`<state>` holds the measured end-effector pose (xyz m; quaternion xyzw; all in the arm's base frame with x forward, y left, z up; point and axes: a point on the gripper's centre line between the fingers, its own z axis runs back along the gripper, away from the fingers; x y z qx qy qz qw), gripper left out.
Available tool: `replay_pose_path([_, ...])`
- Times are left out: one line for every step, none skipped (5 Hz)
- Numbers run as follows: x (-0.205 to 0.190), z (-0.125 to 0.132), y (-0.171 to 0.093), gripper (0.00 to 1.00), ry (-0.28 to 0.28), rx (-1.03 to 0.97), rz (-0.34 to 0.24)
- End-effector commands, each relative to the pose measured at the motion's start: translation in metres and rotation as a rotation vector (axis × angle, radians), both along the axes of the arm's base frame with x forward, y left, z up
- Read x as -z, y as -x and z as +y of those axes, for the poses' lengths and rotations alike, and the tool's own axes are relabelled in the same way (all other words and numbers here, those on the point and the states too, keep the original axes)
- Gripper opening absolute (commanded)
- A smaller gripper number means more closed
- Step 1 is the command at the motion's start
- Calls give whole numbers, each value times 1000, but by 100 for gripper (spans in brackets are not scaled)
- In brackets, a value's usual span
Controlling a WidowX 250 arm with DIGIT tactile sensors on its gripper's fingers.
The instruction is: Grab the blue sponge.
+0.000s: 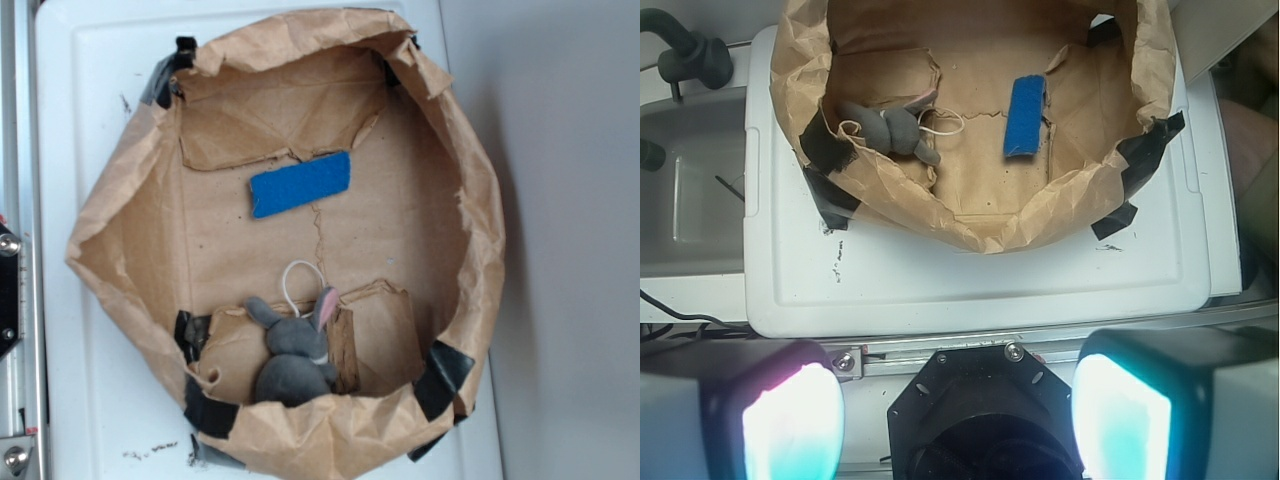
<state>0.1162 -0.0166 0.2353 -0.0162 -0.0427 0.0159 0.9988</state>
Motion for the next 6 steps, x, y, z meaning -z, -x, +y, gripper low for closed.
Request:
replay_pose_path([0,0,0,100,0,0,0])
replay_pose_path([-1,4,-11,100,-5,-30,-11])
replay_pose_path([-1,7,-15,100,-31,-39,-33])
replay_pose_path([-3,9,-16,100,-27,-43,-34])
replay_pose_path([3,17,-32,100,-43,-73,-28])
replay_pose_path([13,27,-55,100,-65,-102,-16])
